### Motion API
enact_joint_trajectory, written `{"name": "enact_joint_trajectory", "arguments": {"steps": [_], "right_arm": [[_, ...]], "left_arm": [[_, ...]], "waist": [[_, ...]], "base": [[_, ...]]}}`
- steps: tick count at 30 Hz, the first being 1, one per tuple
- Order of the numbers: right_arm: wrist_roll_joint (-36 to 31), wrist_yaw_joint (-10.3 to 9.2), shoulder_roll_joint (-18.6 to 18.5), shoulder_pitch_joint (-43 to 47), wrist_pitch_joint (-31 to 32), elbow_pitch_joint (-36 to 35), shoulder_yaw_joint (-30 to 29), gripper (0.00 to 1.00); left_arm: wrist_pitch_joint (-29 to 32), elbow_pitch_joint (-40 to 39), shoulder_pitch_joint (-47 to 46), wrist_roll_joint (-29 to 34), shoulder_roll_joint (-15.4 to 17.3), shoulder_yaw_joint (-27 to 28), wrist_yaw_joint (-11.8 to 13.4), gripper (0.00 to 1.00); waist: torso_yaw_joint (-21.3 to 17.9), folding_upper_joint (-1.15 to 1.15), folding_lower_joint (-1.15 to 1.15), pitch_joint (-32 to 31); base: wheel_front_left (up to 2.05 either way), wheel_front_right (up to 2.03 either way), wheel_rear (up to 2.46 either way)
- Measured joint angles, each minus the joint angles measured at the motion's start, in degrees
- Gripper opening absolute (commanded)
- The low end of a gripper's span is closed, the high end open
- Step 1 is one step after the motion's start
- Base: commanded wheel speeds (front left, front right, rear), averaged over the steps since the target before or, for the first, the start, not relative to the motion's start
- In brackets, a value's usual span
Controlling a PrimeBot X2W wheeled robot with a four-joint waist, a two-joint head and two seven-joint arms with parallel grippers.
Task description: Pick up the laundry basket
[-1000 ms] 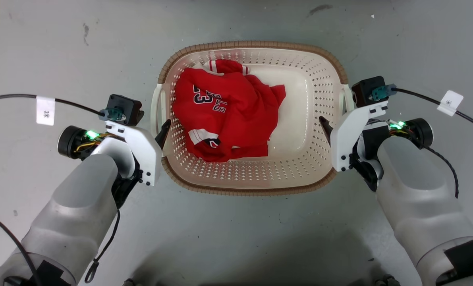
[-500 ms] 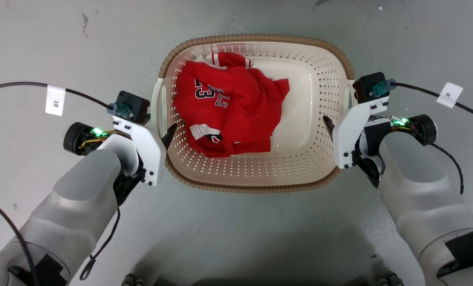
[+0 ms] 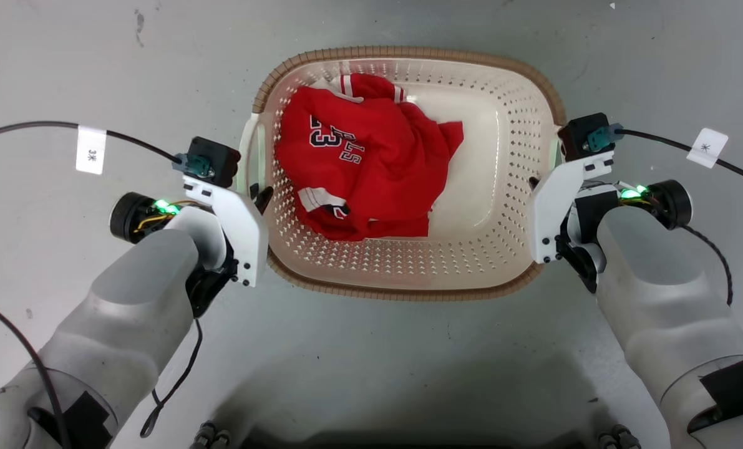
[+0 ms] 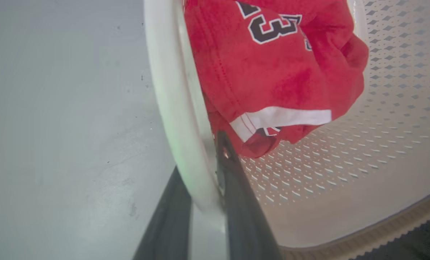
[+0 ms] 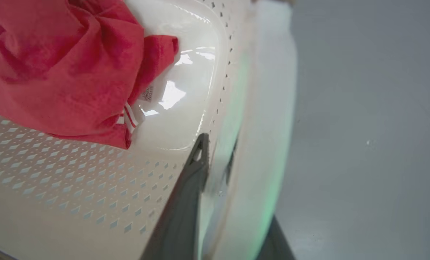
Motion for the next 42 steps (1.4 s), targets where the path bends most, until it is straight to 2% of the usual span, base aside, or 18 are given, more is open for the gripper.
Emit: {"name": "enact_joint_trajectory", "arguments": {"steps": [10,15,27,34,42], "right_arm": [[-0.88,-0.08,0.10,-0.14,0.71,1.07,0.29,0.00],[-2.02,-0.05,0.10,0.63,5.92,1.66,1.64,0.00],[5.00,-0.05,0.21,5.88,21.49,-1.20,8.95,0.00],[8.29,-0.05,0.20,7.78,27.76,-2.58,13.59,0.00],[13.59,-0.07,0.07,9.93,33.65,-4.25,17.37,0.00]], "left_arm": [[0.40,-0.83,-0.39,-4.72,0.65,-4.16,0.00,0.00],[3.34,-2.79,1.10,-7.42,1.65,-6.33,0.00,0.00],[14.24,-10.07,5.91,-15.27,6.16,-8.31,0.05,0.00],[21.39,-11.98,9.14,-20.71,7.62,-8.44,0.07,0.00],[26.51,-12.65,12.30,-24.76,8.35,-8.53,0.07,0.00]], "waist": [[0.14,0.00,0.00,-1.48],[-0.11,0.00,0.00,-4.92],[-1.10,0.00,0.00,-19.00],[-1.76,0.00,-0.01,-28.52],[-2.28,0.00,-0.01,-37.97]], "base": [[0.00,0.00,0.00],[0.00,0.00,0.00],[0.00,0.00,0.00],[0.00,0.00,0.00],[0.00,0.00,0.00]]}}
